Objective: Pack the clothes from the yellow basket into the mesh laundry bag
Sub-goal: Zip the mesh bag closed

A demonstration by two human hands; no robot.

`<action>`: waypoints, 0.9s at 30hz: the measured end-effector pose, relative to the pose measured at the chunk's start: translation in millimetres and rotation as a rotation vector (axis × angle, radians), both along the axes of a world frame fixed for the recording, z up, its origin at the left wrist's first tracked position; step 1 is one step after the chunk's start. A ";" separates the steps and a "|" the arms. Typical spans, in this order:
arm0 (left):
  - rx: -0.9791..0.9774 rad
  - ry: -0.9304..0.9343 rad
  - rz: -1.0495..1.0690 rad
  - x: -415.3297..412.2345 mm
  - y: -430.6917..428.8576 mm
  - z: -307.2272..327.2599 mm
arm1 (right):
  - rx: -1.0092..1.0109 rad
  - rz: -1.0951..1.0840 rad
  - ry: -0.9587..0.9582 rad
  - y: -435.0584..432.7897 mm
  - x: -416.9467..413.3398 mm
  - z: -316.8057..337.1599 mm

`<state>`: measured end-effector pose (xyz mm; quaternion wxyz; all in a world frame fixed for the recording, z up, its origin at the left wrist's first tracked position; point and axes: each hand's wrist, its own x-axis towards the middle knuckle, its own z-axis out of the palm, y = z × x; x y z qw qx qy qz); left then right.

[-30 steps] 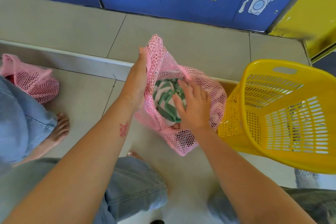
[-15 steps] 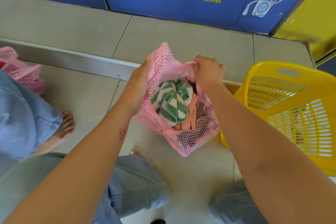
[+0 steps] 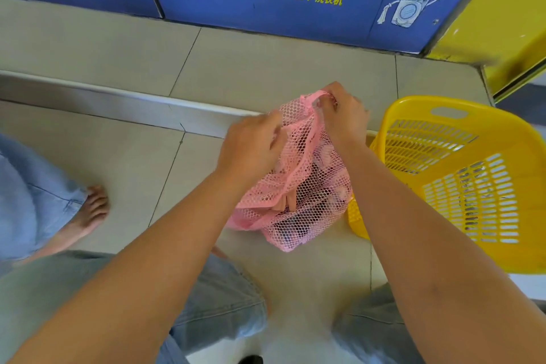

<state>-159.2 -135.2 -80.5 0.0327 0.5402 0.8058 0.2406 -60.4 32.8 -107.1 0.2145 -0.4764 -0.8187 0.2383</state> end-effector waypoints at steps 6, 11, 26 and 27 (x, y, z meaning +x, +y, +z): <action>-0.204 -0.294 0.255 -12.3 66.7 3.3 | -0.092 0.021 0.101 -8.2 5.0 4.0; -0.273 -0.371 0.286 -11.8 85.5 -4.3 | -0.119 0.032 0.147 -9.2 8.5 6.2; -0.114 -0.508 0.226 -25.3 72.4 20.3 | 0.189 0.192 0.125 -19.8 3.3 39.5; -0.114 -0.526 0.211 -26.2 71.3 21.1 | 0.212 0.222 0.056 -19.7 2.5 40.4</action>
